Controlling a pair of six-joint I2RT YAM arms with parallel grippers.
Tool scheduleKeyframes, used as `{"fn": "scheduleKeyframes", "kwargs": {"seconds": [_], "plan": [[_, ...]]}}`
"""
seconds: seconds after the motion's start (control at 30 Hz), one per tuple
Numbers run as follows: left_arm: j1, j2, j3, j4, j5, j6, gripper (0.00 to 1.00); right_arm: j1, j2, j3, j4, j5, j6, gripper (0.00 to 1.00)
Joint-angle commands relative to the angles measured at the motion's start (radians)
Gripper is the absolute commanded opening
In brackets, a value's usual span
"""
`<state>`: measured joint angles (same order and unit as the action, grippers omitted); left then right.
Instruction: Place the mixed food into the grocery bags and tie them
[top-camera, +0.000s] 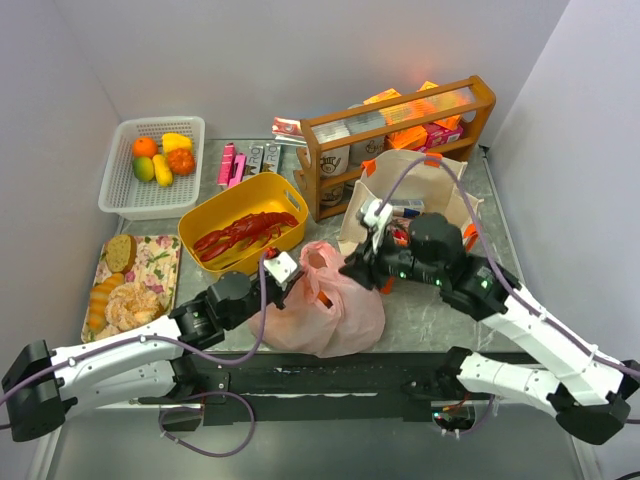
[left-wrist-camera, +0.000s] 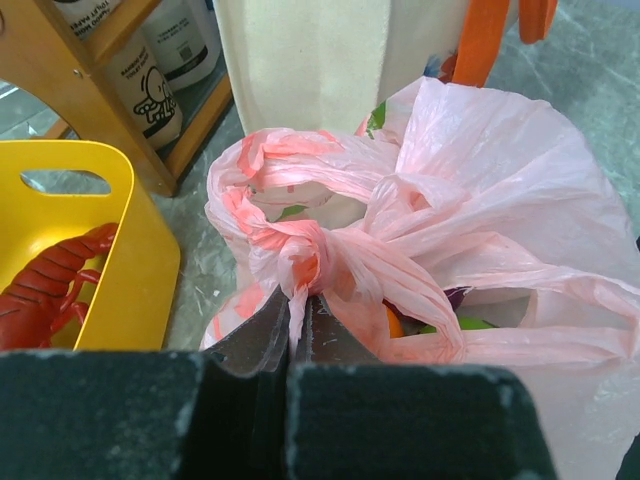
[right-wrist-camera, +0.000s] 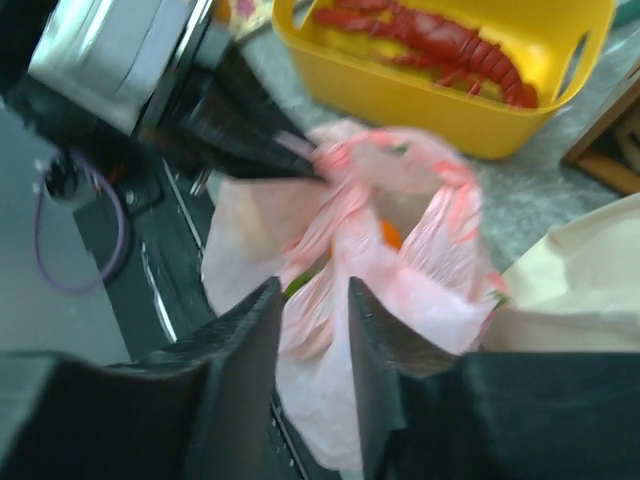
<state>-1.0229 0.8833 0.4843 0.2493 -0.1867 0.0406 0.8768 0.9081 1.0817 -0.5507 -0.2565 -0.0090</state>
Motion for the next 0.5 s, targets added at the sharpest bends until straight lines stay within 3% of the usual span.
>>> {"fn": "scheduleKeyframes", "kwargs": {"seconds": [0.0, 0.47], "plan": [[-0.011, -0.052, -0.018, 0.062, -0.022, 0.013, 0.01, -0.061, 0.124, 0.093, 0.018, -0.142, 0.029, 0.34], [-0.037, -0.078, -0.003, 0.047, -0.042, 0.039, 0.01, -0.173, 0.508, 0.193, 0.048, -0.322, 0.018, 0.27]]}}
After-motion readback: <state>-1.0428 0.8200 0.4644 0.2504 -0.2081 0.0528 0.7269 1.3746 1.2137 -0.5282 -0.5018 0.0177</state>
